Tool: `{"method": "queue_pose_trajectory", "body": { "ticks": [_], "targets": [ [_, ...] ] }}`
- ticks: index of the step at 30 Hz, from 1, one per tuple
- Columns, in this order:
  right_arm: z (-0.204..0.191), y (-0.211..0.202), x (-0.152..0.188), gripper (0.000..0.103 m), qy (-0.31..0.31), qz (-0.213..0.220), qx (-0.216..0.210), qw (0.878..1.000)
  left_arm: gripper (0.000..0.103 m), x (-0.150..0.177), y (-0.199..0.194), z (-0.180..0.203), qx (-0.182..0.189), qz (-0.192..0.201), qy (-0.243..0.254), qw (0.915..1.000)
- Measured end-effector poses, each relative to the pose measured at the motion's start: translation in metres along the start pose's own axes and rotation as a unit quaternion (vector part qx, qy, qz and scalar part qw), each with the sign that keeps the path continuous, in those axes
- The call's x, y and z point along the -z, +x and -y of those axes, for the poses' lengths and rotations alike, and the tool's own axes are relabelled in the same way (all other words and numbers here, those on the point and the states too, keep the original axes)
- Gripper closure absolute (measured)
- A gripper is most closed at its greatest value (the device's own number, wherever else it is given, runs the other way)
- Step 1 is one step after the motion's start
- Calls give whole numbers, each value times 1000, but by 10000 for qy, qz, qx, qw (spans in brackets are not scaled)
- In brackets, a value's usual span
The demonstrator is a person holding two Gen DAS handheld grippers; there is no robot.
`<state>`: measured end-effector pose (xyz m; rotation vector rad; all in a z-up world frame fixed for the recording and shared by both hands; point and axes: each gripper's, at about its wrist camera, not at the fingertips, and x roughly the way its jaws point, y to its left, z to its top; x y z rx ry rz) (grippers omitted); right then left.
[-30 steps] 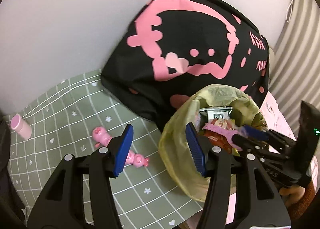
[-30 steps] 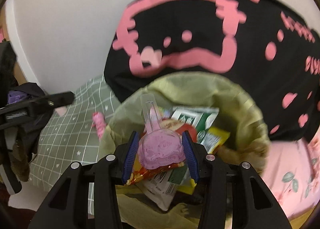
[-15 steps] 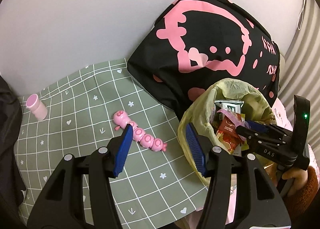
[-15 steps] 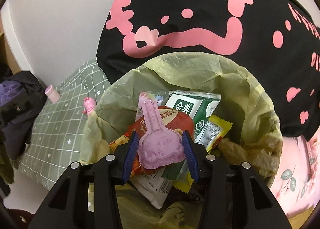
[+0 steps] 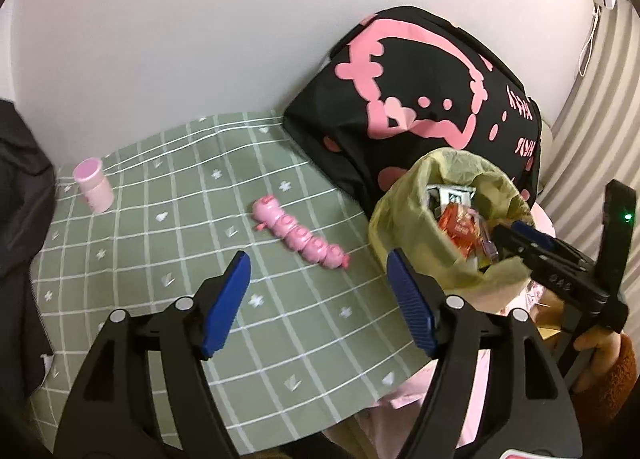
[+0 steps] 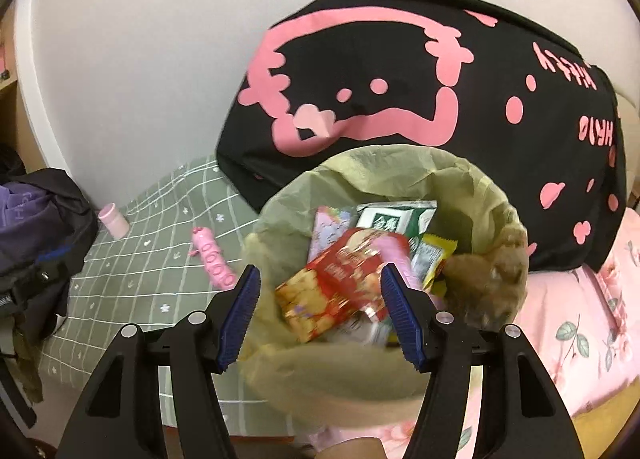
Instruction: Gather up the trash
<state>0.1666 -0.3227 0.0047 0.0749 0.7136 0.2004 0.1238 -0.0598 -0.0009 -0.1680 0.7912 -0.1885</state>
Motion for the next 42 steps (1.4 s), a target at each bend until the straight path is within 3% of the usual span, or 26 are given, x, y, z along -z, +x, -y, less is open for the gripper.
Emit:
{"method": "queue_pose_trajectory", "body": {
  "ticks": [4, 7, 15, 23, 42],
  "targets": [
    [-26, -25, 11, 44, 61, 211, 10, 9998, 35, 17, -20, -12, -236, 76, 122, 9996],
    [-53, -48, 23, 44, 23, 350, 25, 9994, 35, 33, -45, -13, -487, 401, 347, 9974],
    [-107, -87, 60, 44, 2, 431, -124, 9990, 35, 66, -103, 2, -1157, 1157, 780, 9834],
    [-134, -111, 74, 44, -85, 732, 119, 9972, 35, 78, -111, -2, -1158, 882, 620, 9874],
    [-141, -113, 73, 44, -165, 774, 81, 9968, 35, 79, -115, -2, -1166, 899, 631, 9871]
  ]
}}
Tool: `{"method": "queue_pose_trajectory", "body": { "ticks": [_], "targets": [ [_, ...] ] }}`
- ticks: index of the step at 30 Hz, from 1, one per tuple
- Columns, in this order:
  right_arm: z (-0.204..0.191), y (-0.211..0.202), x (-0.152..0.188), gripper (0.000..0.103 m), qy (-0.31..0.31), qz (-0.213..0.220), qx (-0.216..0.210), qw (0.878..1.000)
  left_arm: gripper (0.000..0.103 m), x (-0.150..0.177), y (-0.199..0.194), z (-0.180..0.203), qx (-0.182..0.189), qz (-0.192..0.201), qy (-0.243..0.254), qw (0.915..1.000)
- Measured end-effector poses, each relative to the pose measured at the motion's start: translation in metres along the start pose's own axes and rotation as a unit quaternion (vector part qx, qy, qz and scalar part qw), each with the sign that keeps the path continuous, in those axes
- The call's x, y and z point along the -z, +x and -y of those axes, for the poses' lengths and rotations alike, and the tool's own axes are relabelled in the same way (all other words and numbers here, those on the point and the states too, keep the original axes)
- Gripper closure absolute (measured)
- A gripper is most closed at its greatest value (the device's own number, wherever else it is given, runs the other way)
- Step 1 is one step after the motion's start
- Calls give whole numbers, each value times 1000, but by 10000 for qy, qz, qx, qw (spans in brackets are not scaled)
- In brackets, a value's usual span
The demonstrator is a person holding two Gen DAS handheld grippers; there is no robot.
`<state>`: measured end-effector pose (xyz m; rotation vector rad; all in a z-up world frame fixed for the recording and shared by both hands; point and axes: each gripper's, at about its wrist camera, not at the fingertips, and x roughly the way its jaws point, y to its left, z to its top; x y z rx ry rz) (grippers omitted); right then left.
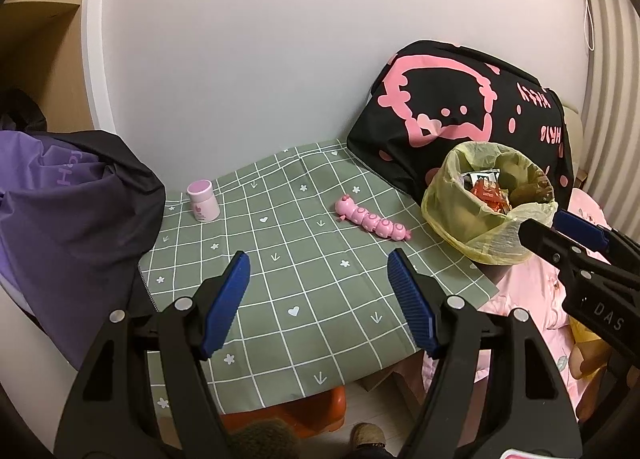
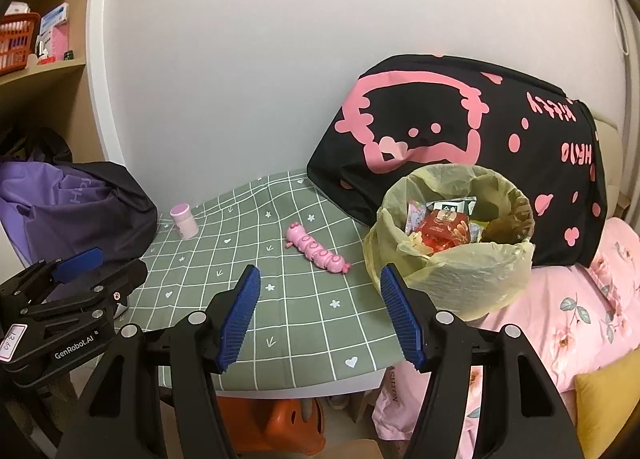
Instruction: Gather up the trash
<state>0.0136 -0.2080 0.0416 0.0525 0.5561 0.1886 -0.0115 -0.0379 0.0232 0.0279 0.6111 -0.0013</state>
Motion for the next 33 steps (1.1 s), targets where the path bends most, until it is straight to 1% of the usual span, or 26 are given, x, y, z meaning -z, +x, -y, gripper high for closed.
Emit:
{"method": "queue_pose_trajectory", "body": {
  "ticks": [33],
  "targets": [
    [8, -8, 3, 44, 20, 43, 157, 9999, 35, 1, -2, 8, 170, 16, 25, 9999]
  ]
}}
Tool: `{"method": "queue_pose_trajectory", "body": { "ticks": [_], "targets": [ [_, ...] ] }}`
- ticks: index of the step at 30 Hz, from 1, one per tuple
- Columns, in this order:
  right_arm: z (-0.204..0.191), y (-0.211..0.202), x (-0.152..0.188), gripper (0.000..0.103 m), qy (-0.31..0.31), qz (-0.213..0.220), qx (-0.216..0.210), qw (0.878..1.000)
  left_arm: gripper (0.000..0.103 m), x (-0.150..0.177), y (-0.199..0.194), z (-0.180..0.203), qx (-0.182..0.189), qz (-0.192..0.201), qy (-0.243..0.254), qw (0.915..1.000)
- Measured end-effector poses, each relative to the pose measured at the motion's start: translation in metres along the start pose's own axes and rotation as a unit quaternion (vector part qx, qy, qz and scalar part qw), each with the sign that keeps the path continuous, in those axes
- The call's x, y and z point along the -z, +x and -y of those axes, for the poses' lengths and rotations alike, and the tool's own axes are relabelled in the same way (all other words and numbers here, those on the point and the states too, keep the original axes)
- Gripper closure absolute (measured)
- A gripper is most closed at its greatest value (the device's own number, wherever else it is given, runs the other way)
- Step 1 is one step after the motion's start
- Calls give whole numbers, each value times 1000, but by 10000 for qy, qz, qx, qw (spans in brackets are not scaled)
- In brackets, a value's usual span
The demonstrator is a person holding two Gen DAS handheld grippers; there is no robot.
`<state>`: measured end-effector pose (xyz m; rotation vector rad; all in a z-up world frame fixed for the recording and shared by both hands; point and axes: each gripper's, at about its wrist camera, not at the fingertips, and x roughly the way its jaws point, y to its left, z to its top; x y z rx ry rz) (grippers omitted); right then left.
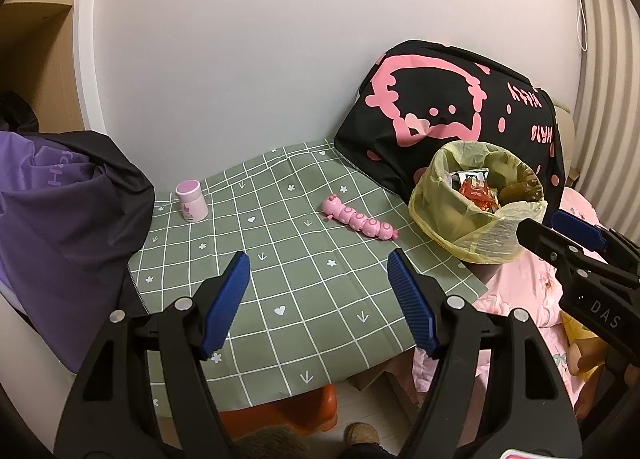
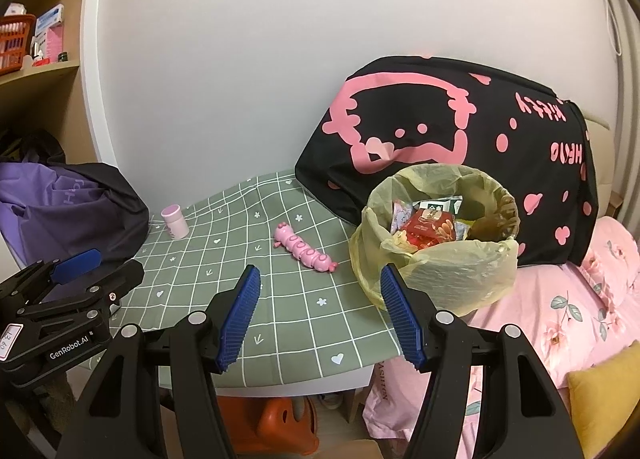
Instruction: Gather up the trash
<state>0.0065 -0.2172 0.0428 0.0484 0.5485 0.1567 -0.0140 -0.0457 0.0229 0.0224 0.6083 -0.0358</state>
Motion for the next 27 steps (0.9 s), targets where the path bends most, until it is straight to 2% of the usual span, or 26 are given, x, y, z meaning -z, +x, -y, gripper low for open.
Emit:
{"method": "queue_pose_trajectory", "body": {
  "ticks": [27],
  "targets": [
    [2, -2, -1, 44, 19, 34, 60, 10000, 35, -1, 1, 1, 61, -5, -6, 10000]
  ]
}}
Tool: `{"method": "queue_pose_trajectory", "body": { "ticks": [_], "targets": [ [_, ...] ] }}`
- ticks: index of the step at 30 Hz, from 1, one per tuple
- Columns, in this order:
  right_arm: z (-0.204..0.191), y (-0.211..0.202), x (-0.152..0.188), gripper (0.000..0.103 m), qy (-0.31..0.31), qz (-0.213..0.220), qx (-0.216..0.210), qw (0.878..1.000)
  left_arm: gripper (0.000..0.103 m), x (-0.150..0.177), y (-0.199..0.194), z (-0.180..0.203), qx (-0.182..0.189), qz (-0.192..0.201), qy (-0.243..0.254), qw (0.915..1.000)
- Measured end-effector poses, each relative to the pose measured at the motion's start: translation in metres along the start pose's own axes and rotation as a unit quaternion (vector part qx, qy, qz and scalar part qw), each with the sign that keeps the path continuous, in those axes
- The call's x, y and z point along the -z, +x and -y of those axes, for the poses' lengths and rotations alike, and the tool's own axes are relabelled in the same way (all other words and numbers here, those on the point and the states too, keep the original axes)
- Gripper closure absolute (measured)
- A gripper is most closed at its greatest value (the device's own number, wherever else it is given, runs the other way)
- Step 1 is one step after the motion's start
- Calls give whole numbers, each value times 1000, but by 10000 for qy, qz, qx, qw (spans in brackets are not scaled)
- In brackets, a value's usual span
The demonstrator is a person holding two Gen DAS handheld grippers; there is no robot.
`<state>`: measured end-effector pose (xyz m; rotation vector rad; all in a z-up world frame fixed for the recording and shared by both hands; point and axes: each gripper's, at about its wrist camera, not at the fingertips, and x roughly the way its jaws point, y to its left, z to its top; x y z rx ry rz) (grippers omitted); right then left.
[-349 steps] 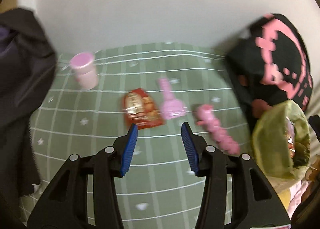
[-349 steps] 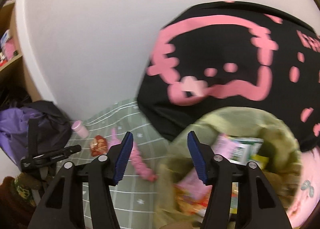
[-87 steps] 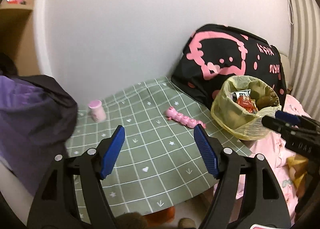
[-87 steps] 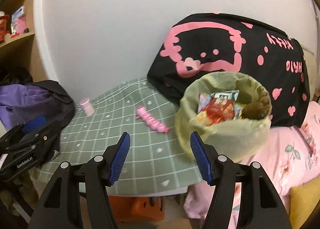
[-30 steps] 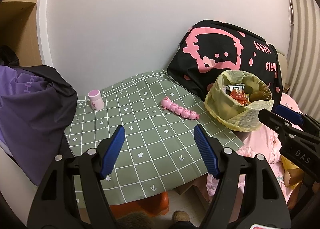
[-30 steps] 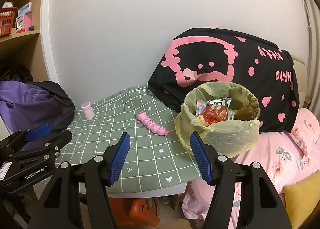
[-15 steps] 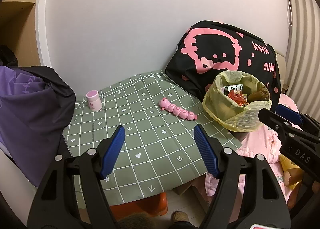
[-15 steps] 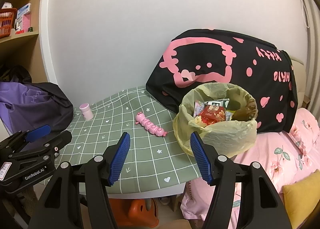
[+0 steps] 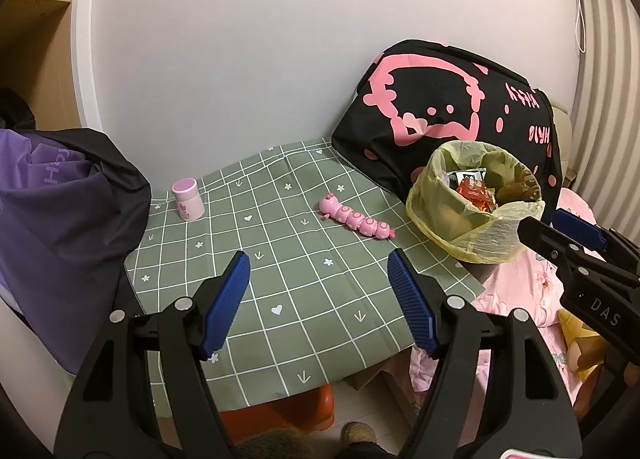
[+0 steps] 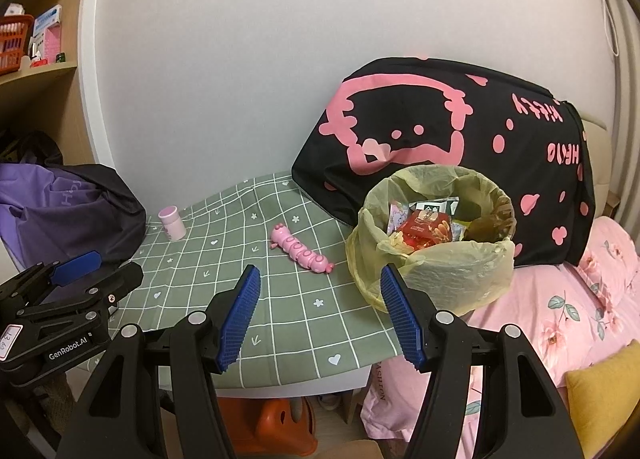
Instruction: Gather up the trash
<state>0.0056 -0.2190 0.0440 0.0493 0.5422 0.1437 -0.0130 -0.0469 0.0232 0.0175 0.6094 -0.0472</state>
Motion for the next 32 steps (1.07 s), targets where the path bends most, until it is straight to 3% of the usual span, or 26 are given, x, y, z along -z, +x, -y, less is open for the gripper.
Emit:
{"method": "queue_pose_trajectory", "body": {
  "ticks": [25, 29, 31, 32],
  "targets": [
    [2, 5, 1, 44, 10, -69, 7, 10000, 35, -1, 5, 0, 131, 22, 46, 9999],
    [4, 22, -2, 44, -55, -129, -22, 9999, 35, -2, 33, -13, 29, -321, -139, 9994],
    [-1, 46, -7, 44, -196, -276, -62, 9994, 35, -1, 57, -32, -169, -565, -335, 9977],
    [-5, 66, -10, 44, -309, -474, -95, 9984, 35, 0, 81, -55, -490, -806, -572, 9939]
  ]
}}
